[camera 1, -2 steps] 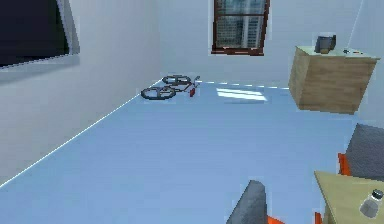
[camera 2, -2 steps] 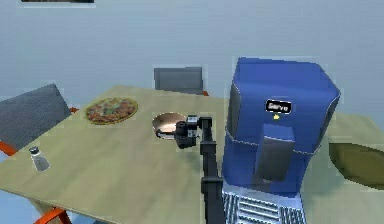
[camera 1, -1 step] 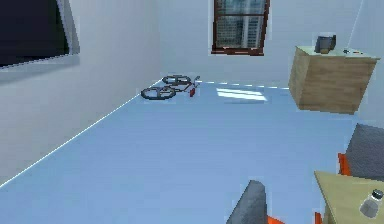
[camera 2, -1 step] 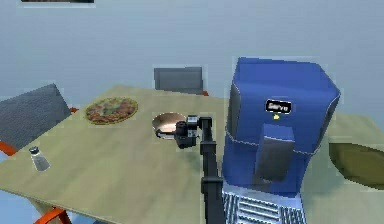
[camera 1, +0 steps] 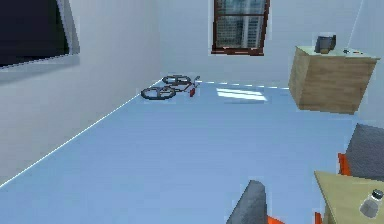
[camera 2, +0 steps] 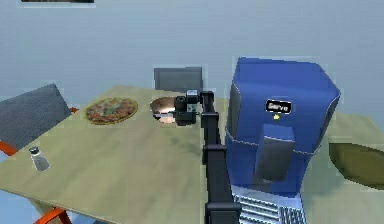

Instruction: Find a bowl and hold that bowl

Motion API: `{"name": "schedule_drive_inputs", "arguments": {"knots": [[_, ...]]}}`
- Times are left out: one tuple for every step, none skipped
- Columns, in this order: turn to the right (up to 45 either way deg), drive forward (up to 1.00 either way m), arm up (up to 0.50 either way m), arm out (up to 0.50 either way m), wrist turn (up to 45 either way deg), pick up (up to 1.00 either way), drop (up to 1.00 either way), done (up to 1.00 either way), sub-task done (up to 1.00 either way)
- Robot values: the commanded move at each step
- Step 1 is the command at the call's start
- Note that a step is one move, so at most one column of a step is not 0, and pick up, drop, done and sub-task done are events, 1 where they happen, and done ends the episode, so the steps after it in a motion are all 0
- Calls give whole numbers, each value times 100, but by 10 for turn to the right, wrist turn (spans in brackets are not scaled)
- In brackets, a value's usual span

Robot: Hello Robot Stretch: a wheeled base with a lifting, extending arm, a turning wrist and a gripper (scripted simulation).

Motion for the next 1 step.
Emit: {"name": "schedule_drive_inputs", "arguments": {"knots": [[0,0,0,0,0,0,0,100,0]]}}
